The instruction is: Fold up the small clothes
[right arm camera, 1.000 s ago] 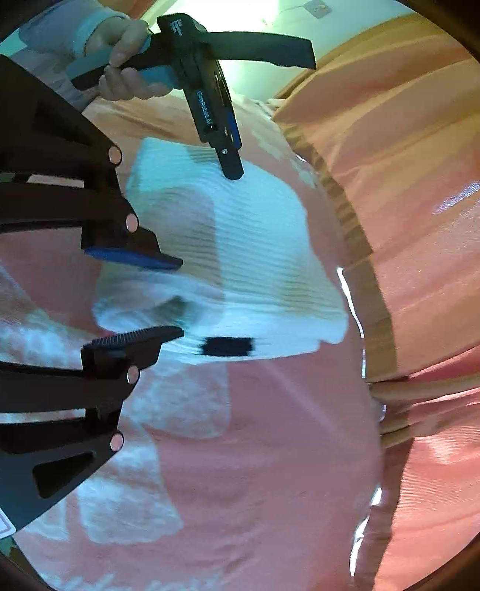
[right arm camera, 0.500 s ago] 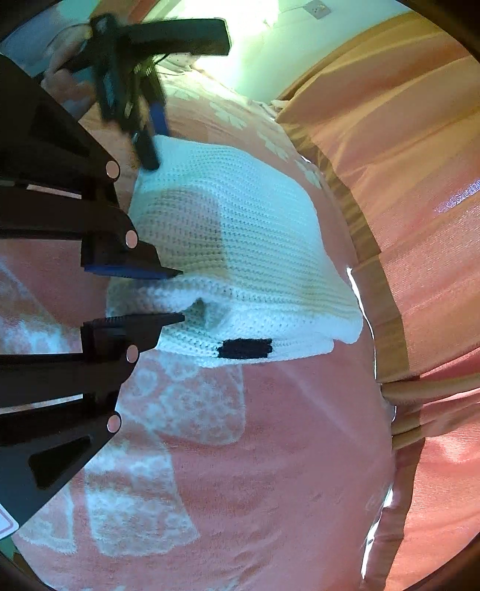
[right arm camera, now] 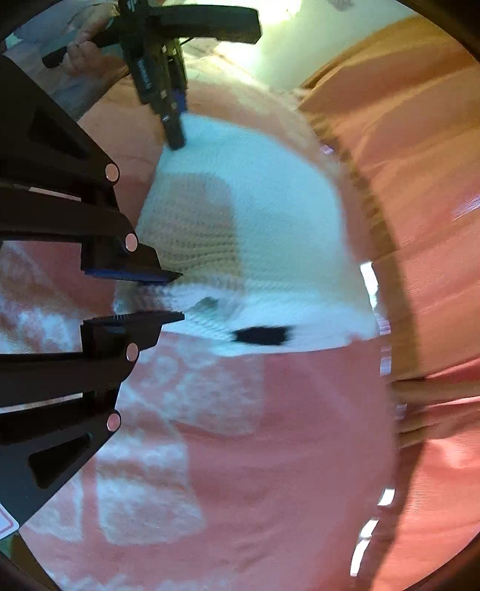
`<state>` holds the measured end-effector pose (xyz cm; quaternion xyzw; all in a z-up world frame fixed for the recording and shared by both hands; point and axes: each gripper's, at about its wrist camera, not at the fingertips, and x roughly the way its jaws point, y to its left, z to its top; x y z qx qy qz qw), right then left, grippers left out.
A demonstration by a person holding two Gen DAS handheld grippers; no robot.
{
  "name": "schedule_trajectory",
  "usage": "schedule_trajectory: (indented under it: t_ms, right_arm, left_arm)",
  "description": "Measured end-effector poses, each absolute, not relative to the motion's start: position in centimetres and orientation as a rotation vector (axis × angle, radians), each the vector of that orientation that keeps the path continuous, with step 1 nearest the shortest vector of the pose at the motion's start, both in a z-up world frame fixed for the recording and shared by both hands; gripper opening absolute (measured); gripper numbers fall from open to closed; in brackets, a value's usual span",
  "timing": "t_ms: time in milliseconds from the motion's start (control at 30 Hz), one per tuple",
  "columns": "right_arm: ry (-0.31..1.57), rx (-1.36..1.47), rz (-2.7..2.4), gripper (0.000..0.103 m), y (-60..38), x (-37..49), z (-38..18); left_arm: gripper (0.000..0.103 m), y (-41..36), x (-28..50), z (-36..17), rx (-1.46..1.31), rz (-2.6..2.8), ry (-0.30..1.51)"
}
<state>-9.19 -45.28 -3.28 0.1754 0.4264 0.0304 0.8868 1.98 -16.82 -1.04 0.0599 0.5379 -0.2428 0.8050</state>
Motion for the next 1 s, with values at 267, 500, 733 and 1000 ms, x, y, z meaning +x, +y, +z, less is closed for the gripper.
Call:
schedule_trajectory:
  t_ms: [267, 500, 733, 1000]
  right_arm:
    - [0.803, 0.368, 0.043, 0.075, -46.4, -6.1, 0.6]
    - [0.980, 0.445, 0.057, 0.077, -47.1, -0.1, -3.6]
    - [1.029, 0.528, 0.063, 0.078, -47.2, 1.1, -5.9]
    - [1.017, 0.601, 0.066, 0.078, -47.6, 1.4, -6.8]
  left_arm:
    - [0.092, -19.3, 4.2, 6.6, 0.099, -0.535, 0.960]
    - [0.094, -22.3, 10.0, 2.5, 0.174, -0.446, 1.032]
    - [0.094, -21.7, 10.6, -0.2, 0.169, -0.454, 1.079]
    - [0.096, -22.0, 11.4, -1.3, 0.122, -0.480, 1.121]
